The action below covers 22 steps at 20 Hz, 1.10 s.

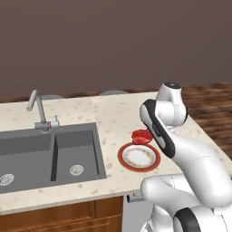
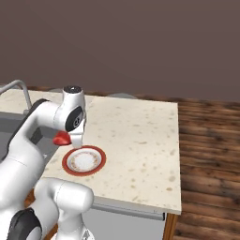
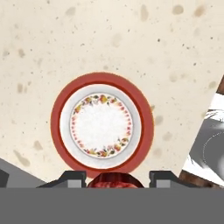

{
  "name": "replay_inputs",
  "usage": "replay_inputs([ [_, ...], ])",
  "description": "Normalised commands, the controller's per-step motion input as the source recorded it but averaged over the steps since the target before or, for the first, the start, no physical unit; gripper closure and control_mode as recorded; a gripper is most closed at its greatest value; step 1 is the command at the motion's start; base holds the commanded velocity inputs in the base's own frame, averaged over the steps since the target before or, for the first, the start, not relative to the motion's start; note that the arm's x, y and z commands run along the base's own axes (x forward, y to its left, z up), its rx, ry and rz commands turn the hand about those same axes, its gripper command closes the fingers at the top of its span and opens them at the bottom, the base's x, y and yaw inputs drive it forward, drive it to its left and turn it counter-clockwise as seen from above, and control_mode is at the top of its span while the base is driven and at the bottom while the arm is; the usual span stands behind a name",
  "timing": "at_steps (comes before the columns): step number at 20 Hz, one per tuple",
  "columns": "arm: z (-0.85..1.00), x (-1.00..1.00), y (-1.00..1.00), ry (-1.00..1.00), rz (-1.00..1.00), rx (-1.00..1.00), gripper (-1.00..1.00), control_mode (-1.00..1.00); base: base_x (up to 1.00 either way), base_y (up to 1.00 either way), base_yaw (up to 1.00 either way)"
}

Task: Pick up the knife from the drawer and place it on the cutting board. Then place the meat from the plate to the cutting board.

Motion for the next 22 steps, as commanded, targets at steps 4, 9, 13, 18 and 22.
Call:
replay_inputs([
  [4,0.15,0.00,0.00,-0.03,-0.05,0.00,1.00,-1.00,0.00,0.00,0.00],
  [9,0.06,-0.12,0.00,-0.02,-0.05,0.00,1.00,-1.00,0.00,0.00,0.00],
  [13,0.00,0.00,0.00,0.00,0.00,0.00,1.00,1.00,-0.31,0.03,-0.06],
  [18,0.00,0.00,0.00,0.00,0.00,0.00,1.00,1.00,-0.44,0.20,-0.03],
  [22,0.00,0.00,0.00,0.00,0.00,0.00,1.00,1.00,-0.81,0.28,0.00],
])
